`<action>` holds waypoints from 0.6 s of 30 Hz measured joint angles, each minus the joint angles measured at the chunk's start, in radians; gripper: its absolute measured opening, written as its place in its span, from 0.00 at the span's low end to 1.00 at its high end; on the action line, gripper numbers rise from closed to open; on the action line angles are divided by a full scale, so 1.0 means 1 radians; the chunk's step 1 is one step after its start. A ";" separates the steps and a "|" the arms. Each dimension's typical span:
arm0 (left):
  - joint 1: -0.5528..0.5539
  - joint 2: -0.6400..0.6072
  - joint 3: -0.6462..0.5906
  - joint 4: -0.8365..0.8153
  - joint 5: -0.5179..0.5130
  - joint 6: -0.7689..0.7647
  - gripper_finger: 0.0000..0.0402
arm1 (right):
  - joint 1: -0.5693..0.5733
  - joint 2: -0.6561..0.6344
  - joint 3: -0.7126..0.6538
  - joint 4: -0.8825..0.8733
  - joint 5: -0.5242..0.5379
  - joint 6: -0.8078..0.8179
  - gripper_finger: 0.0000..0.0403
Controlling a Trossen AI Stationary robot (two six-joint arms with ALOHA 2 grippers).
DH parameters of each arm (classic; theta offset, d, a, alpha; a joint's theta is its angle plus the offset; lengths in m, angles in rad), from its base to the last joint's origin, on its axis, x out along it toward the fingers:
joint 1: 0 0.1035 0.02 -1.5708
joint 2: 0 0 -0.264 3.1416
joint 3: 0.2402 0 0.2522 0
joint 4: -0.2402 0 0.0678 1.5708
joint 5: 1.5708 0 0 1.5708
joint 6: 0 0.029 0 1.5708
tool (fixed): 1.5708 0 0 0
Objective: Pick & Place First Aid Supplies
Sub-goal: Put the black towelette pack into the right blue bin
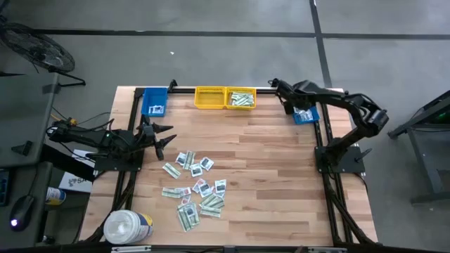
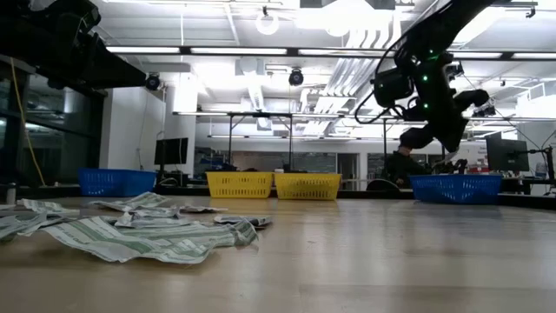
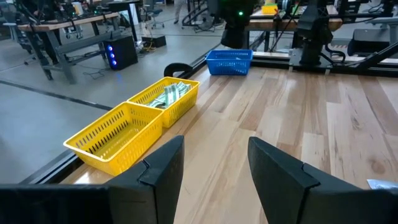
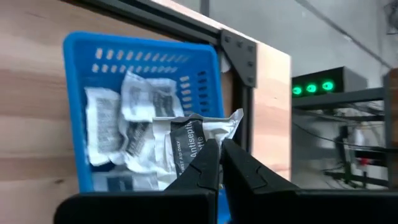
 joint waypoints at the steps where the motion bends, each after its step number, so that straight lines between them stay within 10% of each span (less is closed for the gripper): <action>1: 0.000 0.000 0.000 0.000 0.000 0.000 0.44 | -0.010 0.000 0.000 0.018 -0.011 -0.019 0.00; 18: 0.000 0.000 0.000 0.000 0.016 -0.002 0.44 | -0.085 0.000 0.000 0.060 -0.136 -0.097 0.02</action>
